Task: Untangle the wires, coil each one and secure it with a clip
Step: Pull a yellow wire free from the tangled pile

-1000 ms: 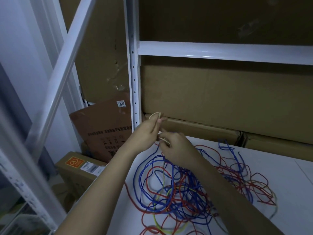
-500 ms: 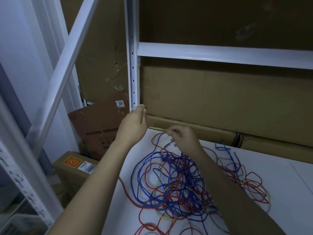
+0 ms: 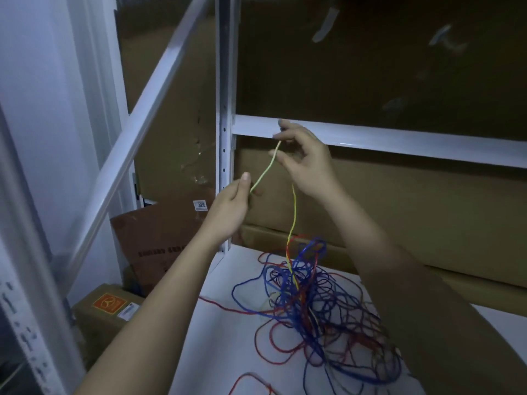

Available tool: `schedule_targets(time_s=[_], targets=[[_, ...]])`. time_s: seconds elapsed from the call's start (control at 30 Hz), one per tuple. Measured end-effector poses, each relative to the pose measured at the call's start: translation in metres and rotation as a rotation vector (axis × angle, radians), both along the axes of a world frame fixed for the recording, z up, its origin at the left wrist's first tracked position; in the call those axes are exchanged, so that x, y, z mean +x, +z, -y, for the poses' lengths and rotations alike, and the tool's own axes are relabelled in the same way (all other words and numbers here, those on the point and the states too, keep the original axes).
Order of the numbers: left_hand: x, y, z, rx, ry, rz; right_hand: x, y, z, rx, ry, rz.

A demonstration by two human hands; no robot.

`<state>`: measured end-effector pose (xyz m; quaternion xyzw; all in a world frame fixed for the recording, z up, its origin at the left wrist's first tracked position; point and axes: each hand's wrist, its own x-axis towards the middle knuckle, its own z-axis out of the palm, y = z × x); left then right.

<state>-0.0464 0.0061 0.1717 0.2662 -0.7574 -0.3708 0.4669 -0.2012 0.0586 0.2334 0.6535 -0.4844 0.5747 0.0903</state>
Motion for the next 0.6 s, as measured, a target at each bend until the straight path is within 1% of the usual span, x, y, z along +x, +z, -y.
schedule_targets(time_s=[0.03, 0.07, 0.17, 0.23, 0.3, 0.33, 0.4, 0.5, 0.53, 0.6], targets=[[-0.001, 0.003, -0.001, -0.012, -0.008, -0.011, -0.002, 0.007, 0.001, -0.009, -0.026, -0.068], [-0.002, 0.007, -0.002, -0.019, -0.013, -0.02, -0.002, 0.012, 0.003, -0.021, -0.029, -0.094], [-0.001, 0.012, -0.001, -0.025, -0.055, -0.045, -0.004, 0.012, 0.005, -0.039, -0.042, -0.021], [0.002, 0.008, -0.003, -0.072, -0.066, 0.015, -0.011, -0.001, 0.006, 0.061, -0.066, 0.08], [0.004, -0.001, -0.005, -0.109, -0.085, 0.12, -0.02, -0.022, 0.003, 0.247, -0.062, 0.135], [0.006, -0.007, -0.006, -0.103, -0.109, 0.145, -0.022, -0.034, -0.001, 0.343, -0.05, 0.132], [0.01, -0.023, -0.008, -0.053, -0.154, 0.134, -0.022, -0.06, -0.012, 0.479, -0.023, 0.159], [0.017, -0.05, -0.016, 0.05, -0.152, 0.108, -0.02, -0.098, -0.028, 0.567, -0.001, 0.317], [0.019, -0.058, -0.019, 0.072, -0.141, 0.111, -0.02, -0.108, -0.035, 0.583, -0.022, 0.342], [0.022, -0.074, -0.027, 0.11, -0.113, 0.124, -0.016, -0.127, -0.052, 0.604, -0.101, 0.305]])
